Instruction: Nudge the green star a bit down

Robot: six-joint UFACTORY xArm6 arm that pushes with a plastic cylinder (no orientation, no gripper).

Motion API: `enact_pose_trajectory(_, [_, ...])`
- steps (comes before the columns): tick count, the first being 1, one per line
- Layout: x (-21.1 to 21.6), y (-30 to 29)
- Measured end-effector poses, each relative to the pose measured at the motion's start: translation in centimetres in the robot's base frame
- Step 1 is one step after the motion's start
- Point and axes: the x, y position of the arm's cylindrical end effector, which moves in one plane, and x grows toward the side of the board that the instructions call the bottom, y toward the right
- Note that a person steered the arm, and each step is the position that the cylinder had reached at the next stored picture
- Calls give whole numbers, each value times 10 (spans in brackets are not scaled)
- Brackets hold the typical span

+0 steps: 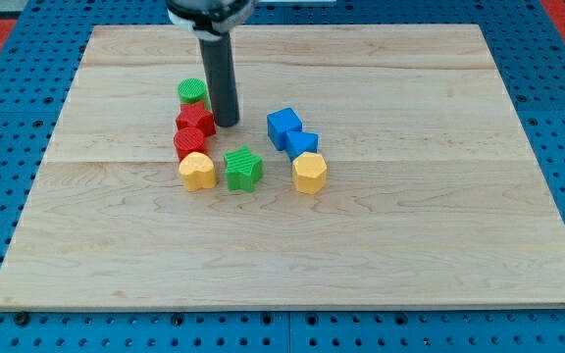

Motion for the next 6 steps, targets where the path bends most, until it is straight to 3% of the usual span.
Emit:
enact_pose_trajectory(2, [20, 67])
enact_pose_trajectory(3, [40, 58])
enact_pose_trajectory(4, [42, 24])
enact_pose_trajectory(6, [31, 19])
